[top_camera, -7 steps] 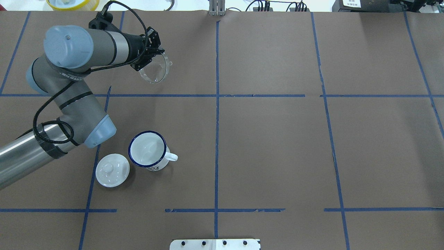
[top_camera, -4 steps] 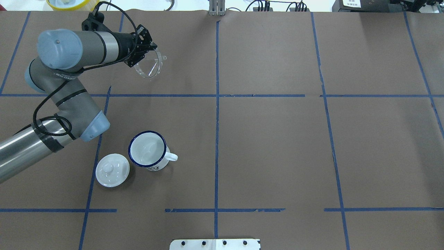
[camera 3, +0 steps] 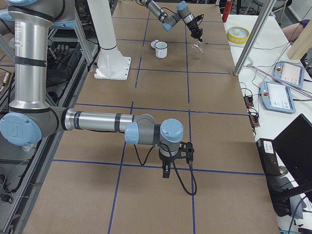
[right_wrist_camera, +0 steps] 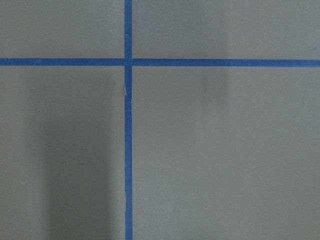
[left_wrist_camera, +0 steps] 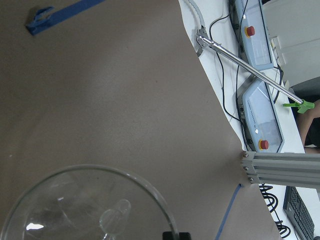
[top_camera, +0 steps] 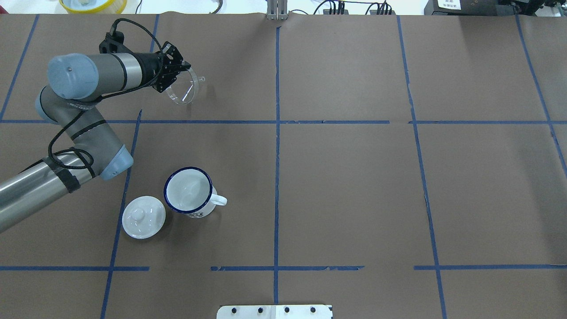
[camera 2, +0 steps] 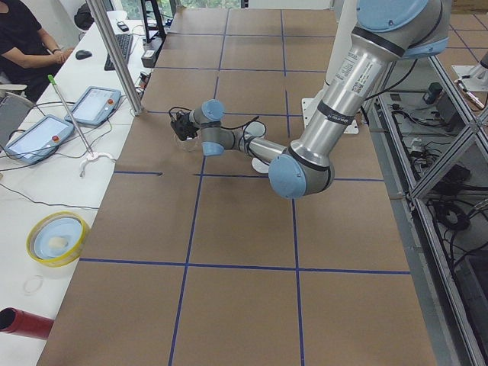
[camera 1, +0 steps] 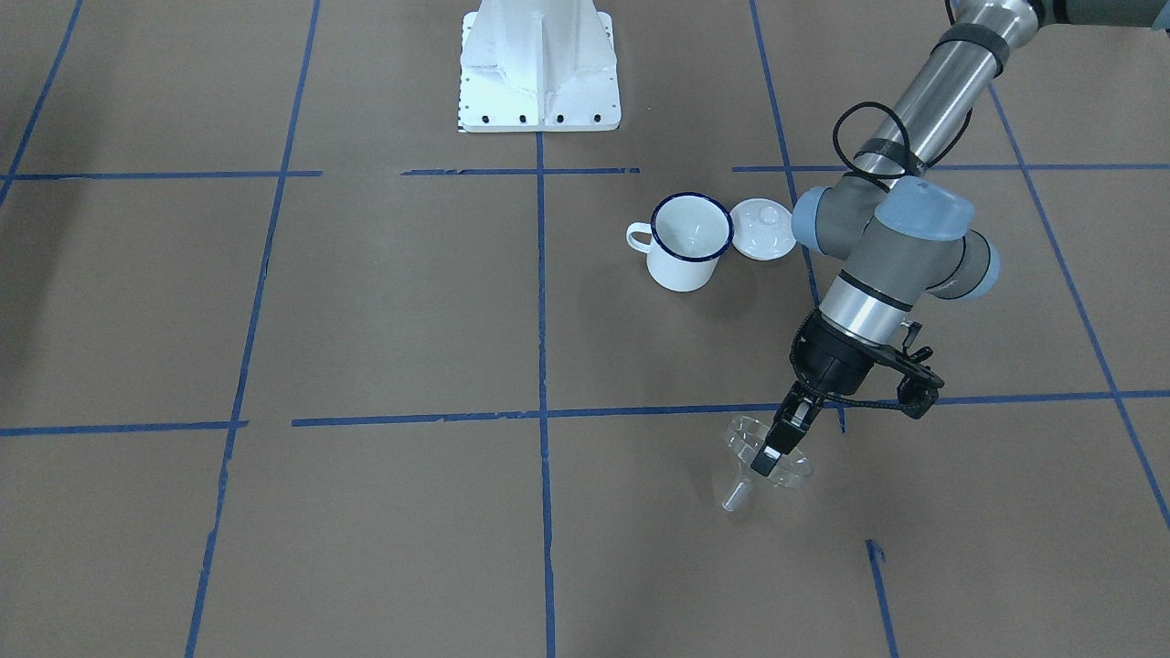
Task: Remove funnel from cup
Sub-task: 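Carry the funnel farther from the robot and set it on the table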
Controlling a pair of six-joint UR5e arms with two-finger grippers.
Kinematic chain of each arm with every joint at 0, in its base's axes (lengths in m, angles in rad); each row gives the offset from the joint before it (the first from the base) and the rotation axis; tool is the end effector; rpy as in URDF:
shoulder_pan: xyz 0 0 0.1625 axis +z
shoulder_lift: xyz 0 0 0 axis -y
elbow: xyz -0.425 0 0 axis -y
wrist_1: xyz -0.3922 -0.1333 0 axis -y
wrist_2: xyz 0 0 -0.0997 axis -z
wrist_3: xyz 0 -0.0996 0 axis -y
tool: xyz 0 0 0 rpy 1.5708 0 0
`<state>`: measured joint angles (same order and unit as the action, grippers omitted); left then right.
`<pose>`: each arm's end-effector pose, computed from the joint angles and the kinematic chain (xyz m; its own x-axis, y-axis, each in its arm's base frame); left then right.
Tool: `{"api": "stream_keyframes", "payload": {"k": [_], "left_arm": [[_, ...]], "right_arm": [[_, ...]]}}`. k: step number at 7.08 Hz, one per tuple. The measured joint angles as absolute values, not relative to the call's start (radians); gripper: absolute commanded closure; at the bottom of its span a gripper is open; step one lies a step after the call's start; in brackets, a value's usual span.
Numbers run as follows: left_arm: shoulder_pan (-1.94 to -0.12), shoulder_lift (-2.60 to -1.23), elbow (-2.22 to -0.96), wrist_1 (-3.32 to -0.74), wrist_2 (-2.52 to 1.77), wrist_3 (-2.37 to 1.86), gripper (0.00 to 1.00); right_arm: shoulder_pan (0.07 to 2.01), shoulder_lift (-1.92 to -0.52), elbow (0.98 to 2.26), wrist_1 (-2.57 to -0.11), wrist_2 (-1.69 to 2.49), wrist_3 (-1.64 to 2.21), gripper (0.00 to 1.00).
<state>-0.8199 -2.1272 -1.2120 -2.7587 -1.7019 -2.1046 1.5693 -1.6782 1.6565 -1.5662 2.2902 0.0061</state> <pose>0.4064 -0.6117 0.3666 -0.2160 -0.5079 -0.8339 0.6125 0.5947 -0.5208 0.0670 -0.4451 0.6702 0.7522 0.0162 0.6587 -0.0031 0.9998 -0.0211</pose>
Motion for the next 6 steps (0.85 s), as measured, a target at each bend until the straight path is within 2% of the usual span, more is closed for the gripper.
{"api": "stream_keyframes", "payload": {"k": [4,5,6], "left_arm": [[-0.797,-2.137,-1.182,-2.778,-1.662,-2.151,1.0],[-0.789,-2.138,-1.18,-2.779,-1.656,-2.152,0.61],[-0.784,-2.137,-1.177,-2.776,-1.653,-2.152,0.01]], "right_arm": [[1.569,-1.678,1.656,-1.566,2.29,0.006,0.0],[1.569,-1.678,1.657,-1.566,2.29,0.006,0.0],[1.569,-1.678,1.657,-1.566,2.29,0.006,0.0]]}}
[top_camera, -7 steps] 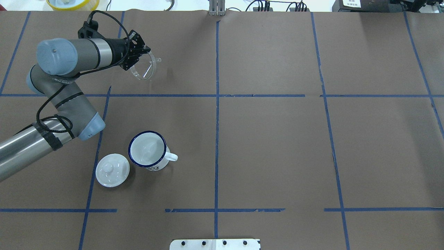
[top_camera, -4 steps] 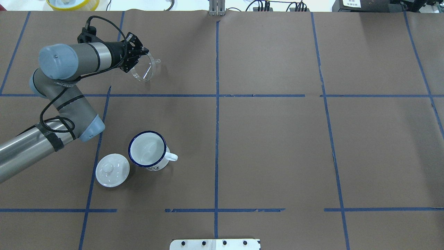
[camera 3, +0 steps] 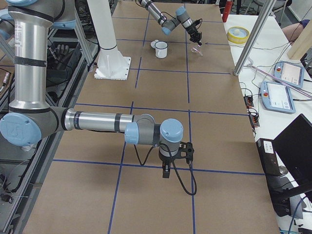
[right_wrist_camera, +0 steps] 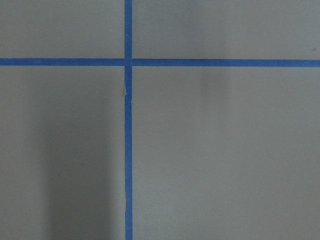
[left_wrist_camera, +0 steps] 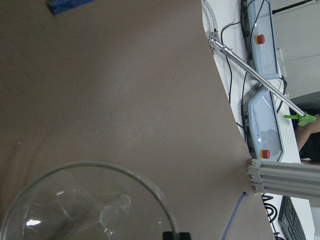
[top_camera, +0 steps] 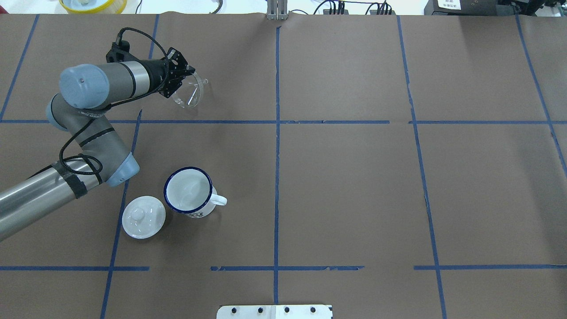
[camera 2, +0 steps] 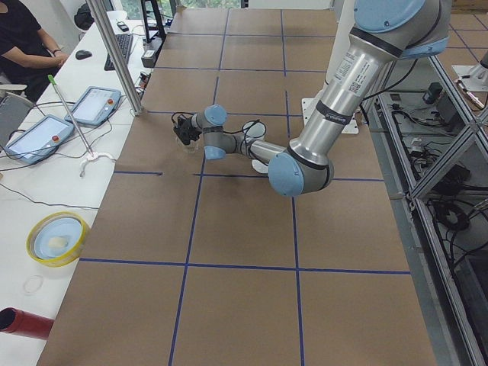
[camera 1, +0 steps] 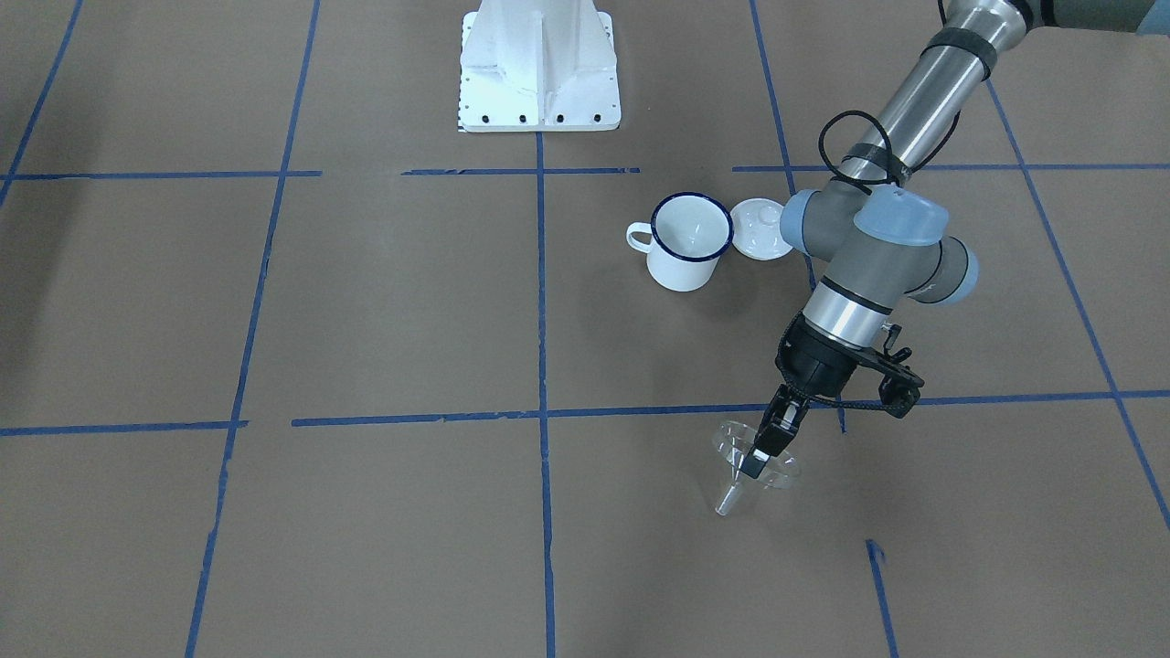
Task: Remove funnel from cup
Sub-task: 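Carry the funnel farther from the robot and set it on the table, then open the left gripper and draw it back from the funnel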
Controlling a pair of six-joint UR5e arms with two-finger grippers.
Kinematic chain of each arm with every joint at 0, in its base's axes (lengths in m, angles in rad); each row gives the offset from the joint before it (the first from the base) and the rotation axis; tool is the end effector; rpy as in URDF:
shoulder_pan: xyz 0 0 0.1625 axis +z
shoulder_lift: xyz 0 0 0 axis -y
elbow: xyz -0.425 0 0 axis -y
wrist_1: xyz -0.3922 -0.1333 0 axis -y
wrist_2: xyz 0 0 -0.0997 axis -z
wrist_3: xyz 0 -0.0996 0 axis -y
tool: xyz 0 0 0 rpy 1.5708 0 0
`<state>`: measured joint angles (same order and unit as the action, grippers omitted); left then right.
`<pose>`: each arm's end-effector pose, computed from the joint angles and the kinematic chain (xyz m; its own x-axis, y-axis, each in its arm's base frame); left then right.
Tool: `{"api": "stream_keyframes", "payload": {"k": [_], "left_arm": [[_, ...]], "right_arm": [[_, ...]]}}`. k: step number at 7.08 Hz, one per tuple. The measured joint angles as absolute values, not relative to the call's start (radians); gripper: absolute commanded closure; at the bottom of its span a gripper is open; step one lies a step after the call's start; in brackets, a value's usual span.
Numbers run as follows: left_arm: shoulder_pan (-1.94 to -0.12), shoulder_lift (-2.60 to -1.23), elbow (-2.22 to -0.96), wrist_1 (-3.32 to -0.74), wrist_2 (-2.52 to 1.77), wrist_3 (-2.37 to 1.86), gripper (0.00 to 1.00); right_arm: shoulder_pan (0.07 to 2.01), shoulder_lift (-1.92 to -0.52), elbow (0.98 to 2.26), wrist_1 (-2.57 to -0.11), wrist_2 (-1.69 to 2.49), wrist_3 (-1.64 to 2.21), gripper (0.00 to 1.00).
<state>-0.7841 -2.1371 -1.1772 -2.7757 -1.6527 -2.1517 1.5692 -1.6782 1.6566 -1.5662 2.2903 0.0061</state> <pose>0.4291 -0.6048 0.3750 -0.2414 -0.5317 -0.8118 0.6154 0.5629 -0.5517 0.0670 -0.4451 0.6701 0.7521 0.0161 0.6588 -0.0030 0.9998 -0.0210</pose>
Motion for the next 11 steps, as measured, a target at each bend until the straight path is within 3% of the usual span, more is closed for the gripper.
{"api": "stream_keyframes", "payload": {"k": [3,5,9,11], "left_arm": [[-0.783,-2.136,-1.196,-2.772,-1.652,-2.142,0.0],[-0.8,-2.131,-1.305,-2.634,-1.696,-2.088,0.0],[-0.824,-2.077,-1.724,-1.856,-1.819,-1.674,0.0],[-0.824,-1.893,-1.959,-1.708,-1.866,-1.568,0.0]], "right_arm": [[1.569,-1.678,1.657,-1.566,2.29,0.006,0.0],[1.569,-1.678,1.657,-1.566,2.29,0.006,0.0],[1.569,-1.678,1.656,-1.566,2.29,0.006,0.0],[1.569,-1.678,1.656,-1.566,2.29,0.006,0.0]]}}
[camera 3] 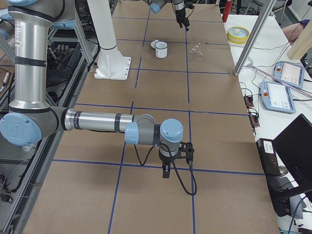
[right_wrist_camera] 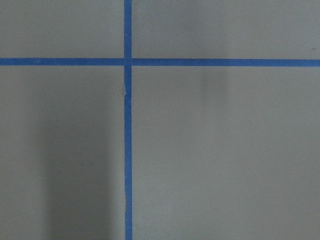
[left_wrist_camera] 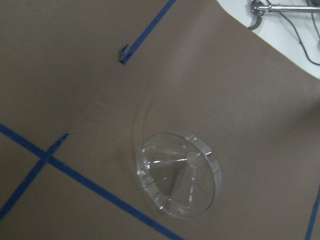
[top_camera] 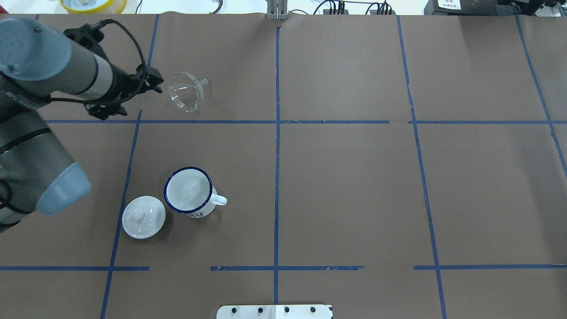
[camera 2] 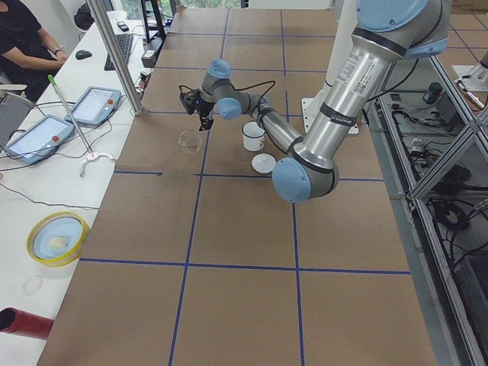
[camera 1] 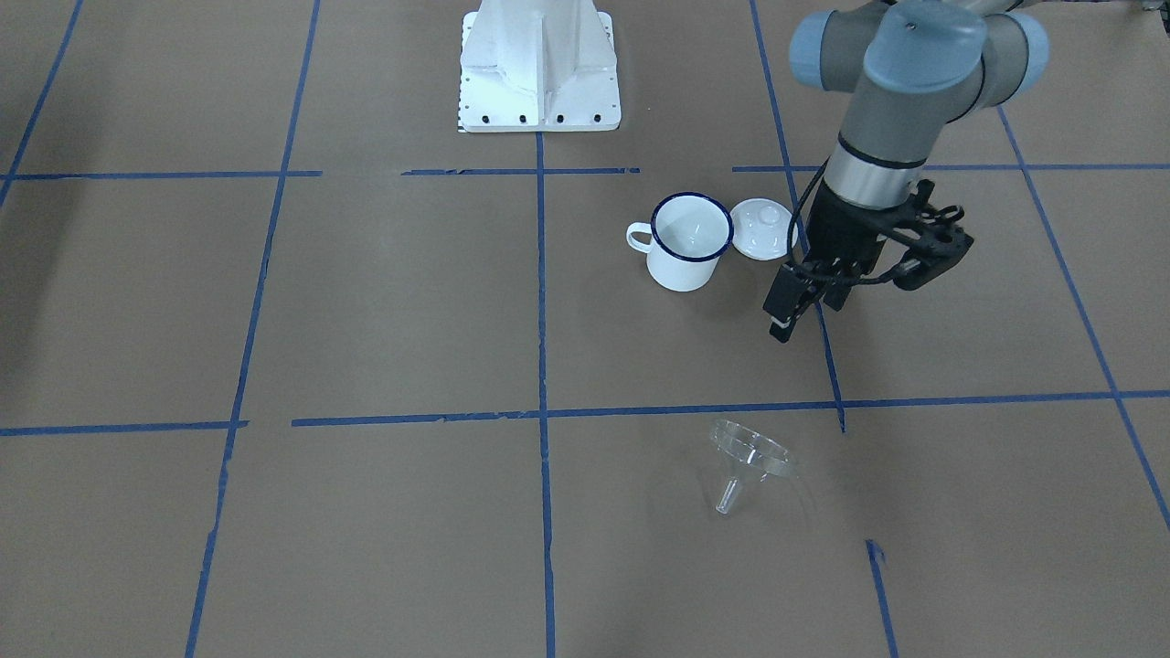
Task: Remove funnel from cup
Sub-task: 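Open the left gripper and draw it back from the funnel, then lower the left gripper onto the white lid and grasp its knob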
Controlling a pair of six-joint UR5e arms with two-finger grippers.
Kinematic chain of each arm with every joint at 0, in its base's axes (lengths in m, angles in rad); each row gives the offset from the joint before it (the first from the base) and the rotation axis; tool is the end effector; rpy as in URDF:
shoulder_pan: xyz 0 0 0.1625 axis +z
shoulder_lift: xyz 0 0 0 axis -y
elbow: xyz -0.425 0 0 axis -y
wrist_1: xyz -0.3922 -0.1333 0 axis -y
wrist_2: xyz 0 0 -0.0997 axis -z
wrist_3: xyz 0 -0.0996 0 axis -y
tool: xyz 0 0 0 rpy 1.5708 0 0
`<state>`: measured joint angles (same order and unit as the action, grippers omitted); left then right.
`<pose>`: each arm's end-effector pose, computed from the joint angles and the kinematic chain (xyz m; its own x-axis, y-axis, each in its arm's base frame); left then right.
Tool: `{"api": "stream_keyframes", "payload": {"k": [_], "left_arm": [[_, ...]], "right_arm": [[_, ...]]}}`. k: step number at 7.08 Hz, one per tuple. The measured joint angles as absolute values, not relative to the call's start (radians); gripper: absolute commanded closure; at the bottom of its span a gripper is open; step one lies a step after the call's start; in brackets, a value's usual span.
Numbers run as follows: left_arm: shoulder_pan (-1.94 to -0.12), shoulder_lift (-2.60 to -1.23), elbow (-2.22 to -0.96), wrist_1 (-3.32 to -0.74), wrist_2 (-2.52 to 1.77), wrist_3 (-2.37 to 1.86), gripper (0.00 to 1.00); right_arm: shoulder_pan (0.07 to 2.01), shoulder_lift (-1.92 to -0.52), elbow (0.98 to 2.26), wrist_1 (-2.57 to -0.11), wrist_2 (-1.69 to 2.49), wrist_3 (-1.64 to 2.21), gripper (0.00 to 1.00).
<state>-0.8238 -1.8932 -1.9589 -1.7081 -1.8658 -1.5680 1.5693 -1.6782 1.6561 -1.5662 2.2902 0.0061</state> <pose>0.3103 -0.4887 0.2981 0.4511 -0.4832 -0.7504 0.5527 0.8114 -0.1903 0.0670 -0.4450 0.6704 0.7522 0.0165 0.6587 -0.0031 0.9998 -0.0215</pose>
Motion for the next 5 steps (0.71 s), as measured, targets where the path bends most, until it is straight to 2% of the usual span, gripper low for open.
{"api": "stream_keyframes", "payload": {"k": [2,5], "left_arm": [[-0.777,-1.716,-2.072,-1.704,-1.928,-1.554,0.0],[-0.628,-1.637,-2.073,-1.78,-1.983,-1.706,0.06]], "right_arm": [[1.569,-1.678,1.656,-1.566,2.29,0.006,0.0],[1.569,-1.678,1.656,-1.566,2.29,0.006,0.0]]}}
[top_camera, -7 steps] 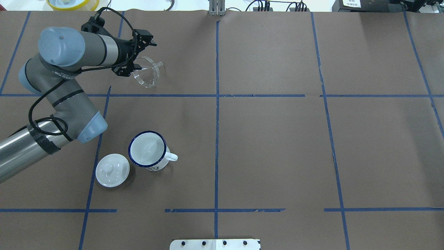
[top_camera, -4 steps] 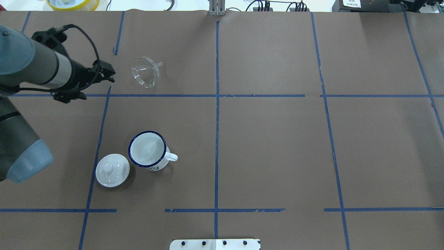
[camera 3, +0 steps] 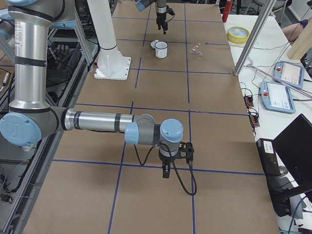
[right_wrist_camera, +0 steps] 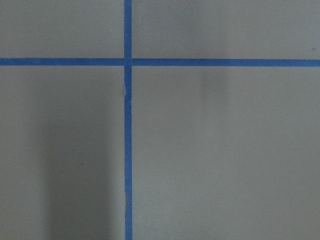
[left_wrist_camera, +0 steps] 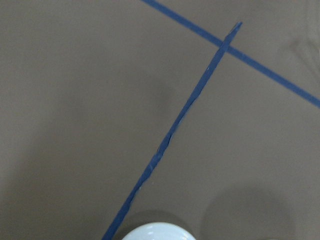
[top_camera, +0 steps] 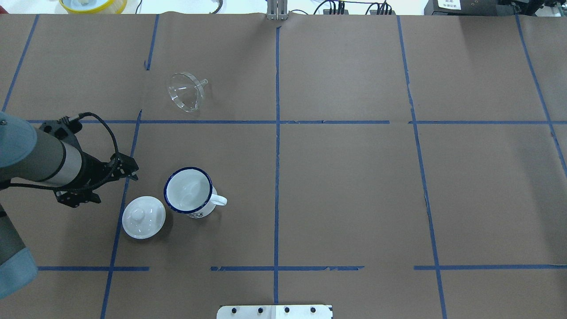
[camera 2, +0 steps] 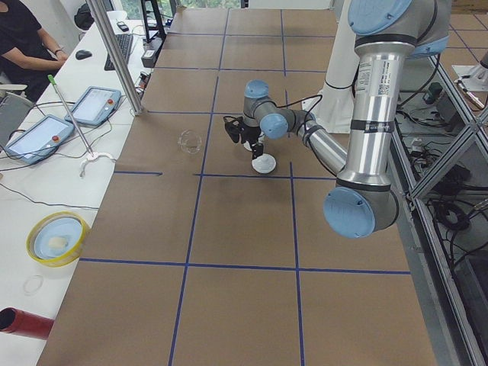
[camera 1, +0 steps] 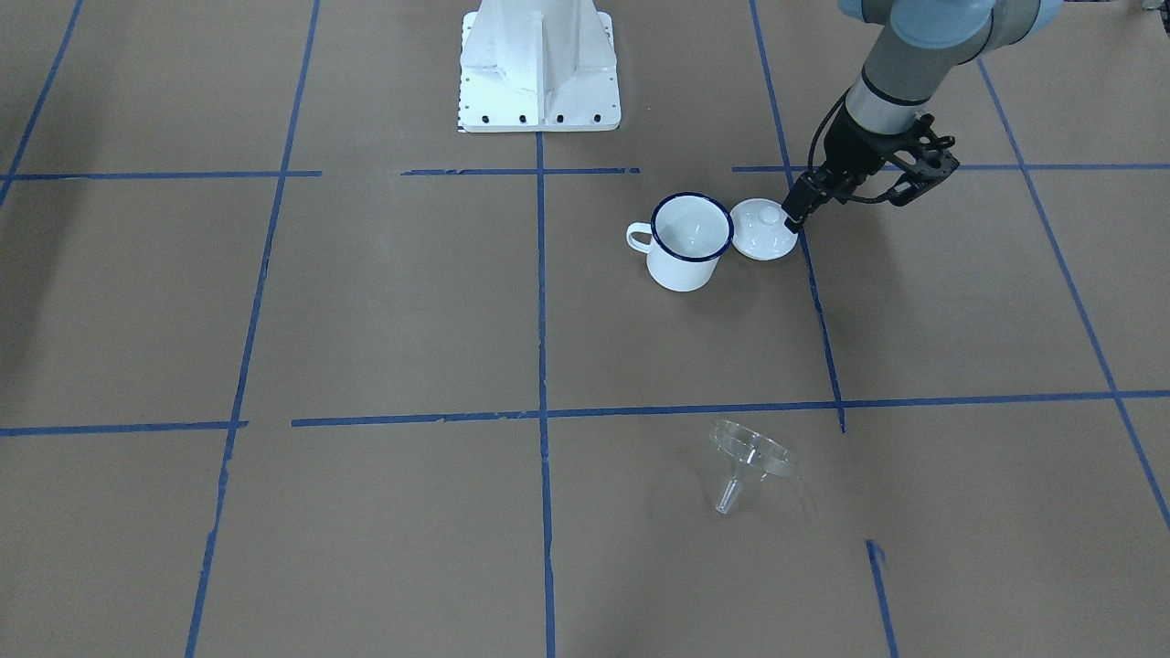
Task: Remove funnel from cup
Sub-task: 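Lower the left gripper onto the white lid and grasp its knob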
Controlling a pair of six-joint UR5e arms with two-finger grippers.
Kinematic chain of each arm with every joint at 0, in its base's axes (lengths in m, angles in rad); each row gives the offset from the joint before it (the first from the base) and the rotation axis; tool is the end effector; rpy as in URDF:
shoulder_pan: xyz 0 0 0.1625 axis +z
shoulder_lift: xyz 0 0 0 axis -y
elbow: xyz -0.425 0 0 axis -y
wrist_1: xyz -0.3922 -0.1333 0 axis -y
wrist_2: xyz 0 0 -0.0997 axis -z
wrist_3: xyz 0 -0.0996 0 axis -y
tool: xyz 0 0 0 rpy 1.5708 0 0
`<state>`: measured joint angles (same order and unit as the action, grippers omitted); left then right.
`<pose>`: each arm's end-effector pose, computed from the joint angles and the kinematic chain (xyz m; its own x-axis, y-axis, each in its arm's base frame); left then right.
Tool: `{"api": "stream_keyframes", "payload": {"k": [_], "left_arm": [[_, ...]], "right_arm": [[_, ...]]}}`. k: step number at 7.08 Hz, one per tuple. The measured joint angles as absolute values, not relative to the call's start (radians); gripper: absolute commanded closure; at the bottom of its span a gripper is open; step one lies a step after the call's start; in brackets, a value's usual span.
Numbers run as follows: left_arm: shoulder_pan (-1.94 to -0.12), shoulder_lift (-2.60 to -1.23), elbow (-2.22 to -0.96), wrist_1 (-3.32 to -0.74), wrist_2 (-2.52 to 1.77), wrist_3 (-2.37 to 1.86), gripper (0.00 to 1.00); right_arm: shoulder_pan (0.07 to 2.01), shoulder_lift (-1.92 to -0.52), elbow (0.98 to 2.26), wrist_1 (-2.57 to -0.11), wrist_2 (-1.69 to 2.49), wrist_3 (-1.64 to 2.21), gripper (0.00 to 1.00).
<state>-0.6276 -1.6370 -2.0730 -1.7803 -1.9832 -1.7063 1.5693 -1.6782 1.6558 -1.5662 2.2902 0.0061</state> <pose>0.3448 -0.3655 0.3705 0.5294 -0.5370 -0.6568 0.3853 0.8419 -0.3777 0.0670 -0.4450 0.6705 0.7522 0.0167 0.6587 -0.0031 0.9998 -0.0218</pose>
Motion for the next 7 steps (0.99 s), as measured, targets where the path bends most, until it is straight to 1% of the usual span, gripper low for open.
{"api": "stream_keyframes", "payload": {"k": [2,3,4,6,7], "left_arm": [[-0.566,-1.643,-2.034,-1.816,-1.983,-1.757,0.11],[-0.55,-1.65,-2.014,-1.819,-1.98,-1.763,0.17],[-0.543,-1.661,-1.995,-1.82,-1.978,-1.765,0.24],[-0.536,-1.671,-1.977,-1.82,-1.977,-1.767,0.29],[-0.53,-1.671,-1.971,-1.82,-1.977,-1.768,0.33]], "right_arm": [[1.569,-1.678,1.656,-1.566,2.29,0.006,0.0],[1.569,-1.678,1.657,-1.566,2.29,0.006,0.0],[1.569,-1.678,1.656,-1.566,2.29,0.006,0.0],[1.569,-1.678,1.656,-1.566,2.29,0.006,0.0],[1.569,-1.678,1.656,-1.566,2.29,0.006,0.0]]}}
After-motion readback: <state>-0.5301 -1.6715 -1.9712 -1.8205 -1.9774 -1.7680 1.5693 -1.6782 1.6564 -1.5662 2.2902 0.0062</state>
